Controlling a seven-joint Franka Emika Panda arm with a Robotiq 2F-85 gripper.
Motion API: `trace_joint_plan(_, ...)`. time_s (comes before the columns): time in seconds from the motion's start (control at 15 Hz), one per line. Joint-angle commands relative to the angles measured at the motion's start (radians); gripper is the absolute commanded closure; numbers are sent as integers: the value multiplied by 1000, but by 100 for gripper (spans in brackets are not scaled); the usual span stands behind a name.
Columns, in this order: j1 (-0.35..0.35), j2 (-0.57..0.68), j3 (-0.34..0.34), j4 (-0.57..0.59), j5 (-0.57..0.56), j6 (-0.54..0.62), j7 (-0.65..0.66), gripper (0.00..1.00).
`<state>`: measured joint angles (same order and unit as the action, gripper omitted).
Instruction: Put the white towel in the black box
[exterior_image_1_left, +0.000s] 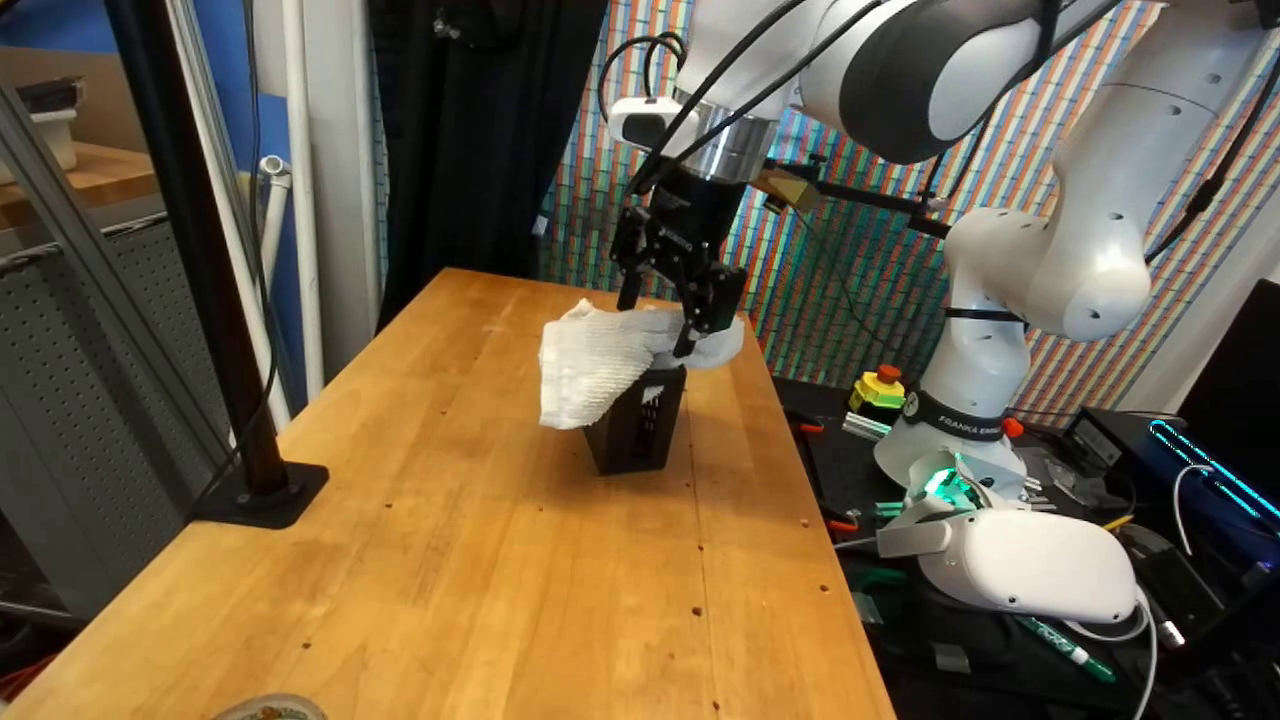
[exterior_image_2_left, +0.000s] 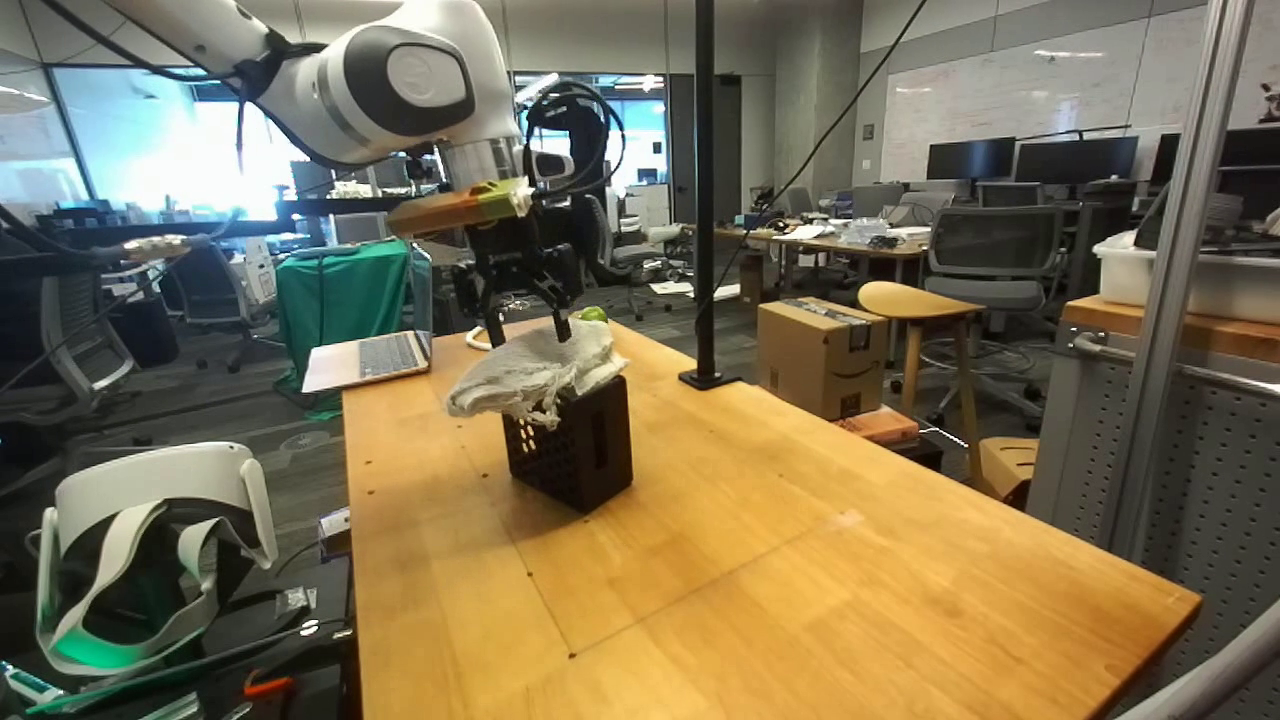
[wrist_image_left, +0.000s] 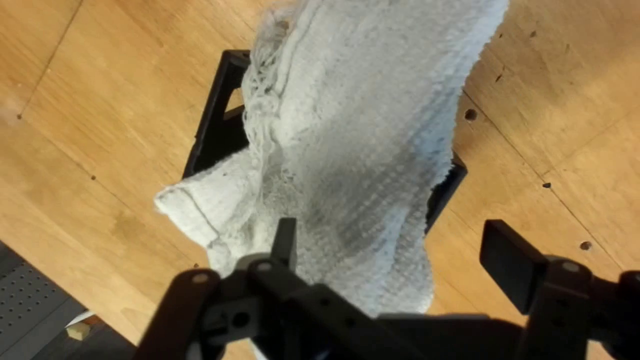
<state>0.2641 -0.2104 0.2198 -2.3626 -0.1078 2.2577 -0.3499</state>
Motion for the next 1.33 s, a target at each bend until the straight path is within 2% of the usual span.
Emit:
trace_joint_plan(0.0,12,-60,35,26,-53,-79,63,0)
trace_joint_plan(0.07,15,-70,43,29,-62,-88,74,5)
trace_joint_plan(0.13,18,-77,48,32,-68,-95,81,25)
trace_joint_plan(0.27,21,-84,59,37,-81,-105,98,30)
trace_joint_plan(0.73,19,-51,59,33,-84,-86,96,84)
trace_joint_plan(1.0,11,-31,43,27,-76,-81,84,93)
trace_joint_plan(1.07,8,-25,39,26,-74,-79,81,89)
trace_joint_plan(1.27,-1,-7,25,28,-77,-80,80,86)
